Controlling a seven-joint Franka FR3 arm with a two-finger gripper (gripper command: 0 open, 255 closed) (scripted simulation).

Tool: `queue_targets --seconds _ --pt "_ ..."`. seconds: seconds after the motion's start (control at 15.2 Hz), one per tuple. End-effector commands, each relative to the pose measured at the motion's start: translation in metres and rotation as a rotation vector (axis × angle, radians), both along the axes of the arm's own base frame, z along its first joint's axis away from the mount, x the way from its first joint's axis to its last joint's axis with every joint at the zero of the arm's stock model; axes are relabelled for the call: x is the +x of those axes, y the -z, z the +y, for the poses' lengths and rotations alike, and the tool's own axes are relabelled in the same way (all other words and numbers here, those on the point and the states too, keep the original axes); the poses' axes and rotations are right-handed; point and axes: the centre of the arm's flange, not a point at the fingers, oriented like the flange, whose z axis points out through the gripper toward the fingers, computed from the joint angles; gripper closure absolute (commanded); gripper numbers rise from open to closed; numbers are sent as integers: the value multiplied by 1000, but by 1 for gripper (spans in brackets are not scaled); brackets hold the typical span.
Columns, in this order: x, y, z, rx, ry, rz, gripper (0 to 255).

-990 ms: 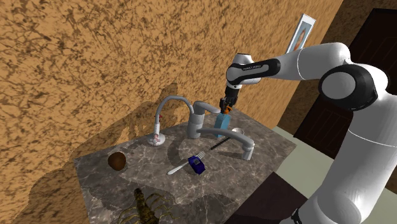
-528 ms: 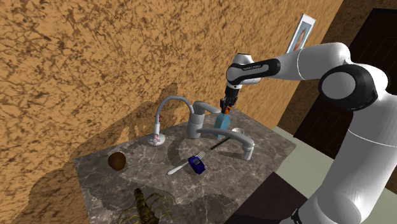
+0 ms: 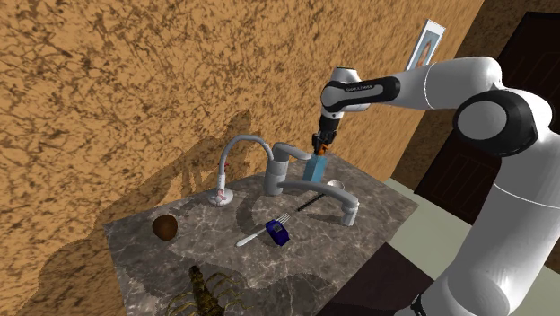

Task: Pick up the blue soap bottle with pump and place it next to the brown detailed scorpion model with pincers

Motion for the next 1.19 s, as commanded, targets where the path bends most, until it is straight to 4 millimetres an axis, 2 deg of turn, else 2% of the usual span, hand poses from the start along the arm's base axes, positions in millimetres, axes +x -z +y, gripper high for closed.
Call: queue_targets --seconds 0.0,1.12 --pt "-1 -10 0 0 0 0 255" --pt "-1 -100 0 0 0 0 255"
